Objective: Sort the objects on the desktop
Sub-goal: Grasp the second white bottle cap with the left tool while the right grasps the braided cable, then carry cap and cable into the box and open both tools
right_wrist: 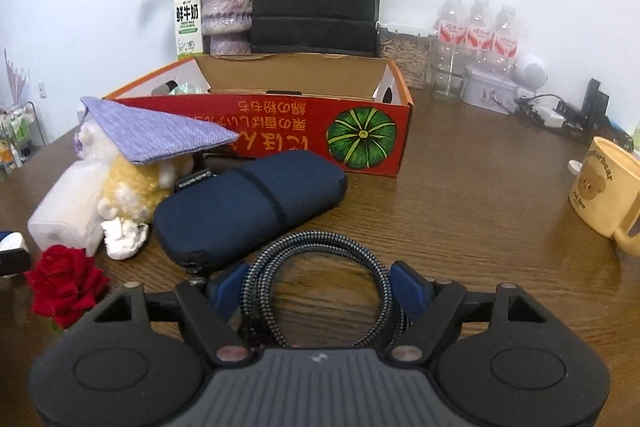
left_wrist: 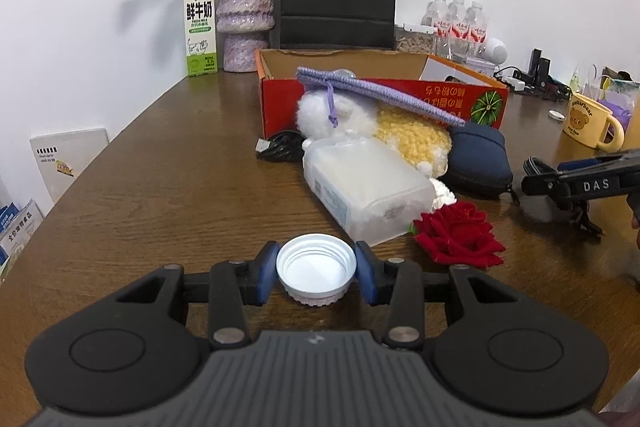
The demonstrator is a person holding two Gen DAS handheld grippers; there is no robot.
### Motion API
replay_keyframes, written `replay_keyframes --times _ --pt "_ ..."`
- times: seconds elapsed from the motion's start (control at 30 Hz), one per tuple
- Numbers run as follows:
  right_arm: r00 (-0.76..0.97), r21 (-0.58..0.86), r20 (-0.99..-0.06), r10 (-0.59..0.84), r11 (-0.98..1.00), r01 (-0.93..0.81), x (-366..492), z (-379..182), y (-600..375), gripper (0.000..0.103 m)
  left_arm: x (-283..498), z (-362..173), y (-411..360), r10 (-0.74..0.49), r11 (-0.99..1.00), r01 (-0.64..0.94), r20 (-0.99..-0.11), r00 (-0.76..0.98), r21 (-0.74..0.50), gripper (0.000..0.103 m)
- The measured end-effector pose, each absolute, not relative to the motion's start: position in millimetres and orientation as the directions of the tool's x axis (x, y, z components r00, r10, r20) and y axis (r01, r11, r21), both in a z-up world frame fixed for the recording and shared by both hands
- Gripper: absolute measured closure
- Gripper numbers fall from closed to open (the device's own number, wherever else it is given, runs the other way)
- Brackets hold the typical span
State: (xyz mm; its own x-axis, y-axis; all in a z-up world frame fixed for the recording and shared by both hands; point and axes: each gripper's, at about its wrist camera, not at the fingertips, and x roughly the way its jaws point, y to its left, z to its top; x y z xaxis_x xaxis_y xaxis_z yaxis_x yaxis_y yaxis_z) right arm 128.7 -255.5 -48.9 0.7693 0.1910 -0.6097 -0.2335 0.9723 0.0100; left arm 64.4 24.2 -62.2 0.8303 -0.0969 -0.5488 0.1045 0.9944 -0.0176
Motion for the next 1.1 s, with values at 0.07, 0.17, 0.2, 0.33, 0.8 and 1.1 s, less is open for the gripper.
replay_keyframes --times 0.07,0.17,0.2,0.33,0.8,1.1 --pt "0.774 0.012 -0.604 0.191 0.973 -0.231 125.7 -47.3 -258.1 0.028 63.9 -59.4 24.4 -0.095 0.995 0.104 -0.542 0.835 -0.015 0.062" --pt "0.782 0.022 -0.590 0.199 0.973 -0.231 121.8 -43.0 -261.2 0.028 63.3 -54.2 25.9 -0.090 0.995 0.098 -0.529 0.844 -0.013 0.062" --pt "0.787 0.022 -0.584 0.199 0.973 -0.230 120.4 -41.4 -261.9 0.028 63.5 -52.2 26.7 -0.089 0.995 0.097 -0.524 0.847 -0.012 0.062" --pt "0.813 0.019 -0.547 0.199 0.974 -0.226 117.0 -28.7 -264.1 0.029 65.7 -39.3 28.4 -0.078 0.996 0.091 -0.490 0.868 0.003 0.062" --pt "0.899 -0.001 -0.369 0.236 0.967 -0.254 151.4 38.0 -247.9 0.030 119.8 31.8 21.4 -0.098 0.994 0.106 -0.314 0.944 0.008 0.062" --pt "0.921 -0.015 -0.308 0.239 0.966 -0.256 211.3 67.8 -225.7 0.030 194.4 59.7 8.5 -0.112 0.993 0.116 -0.282 0.953 -0.005 0.062"
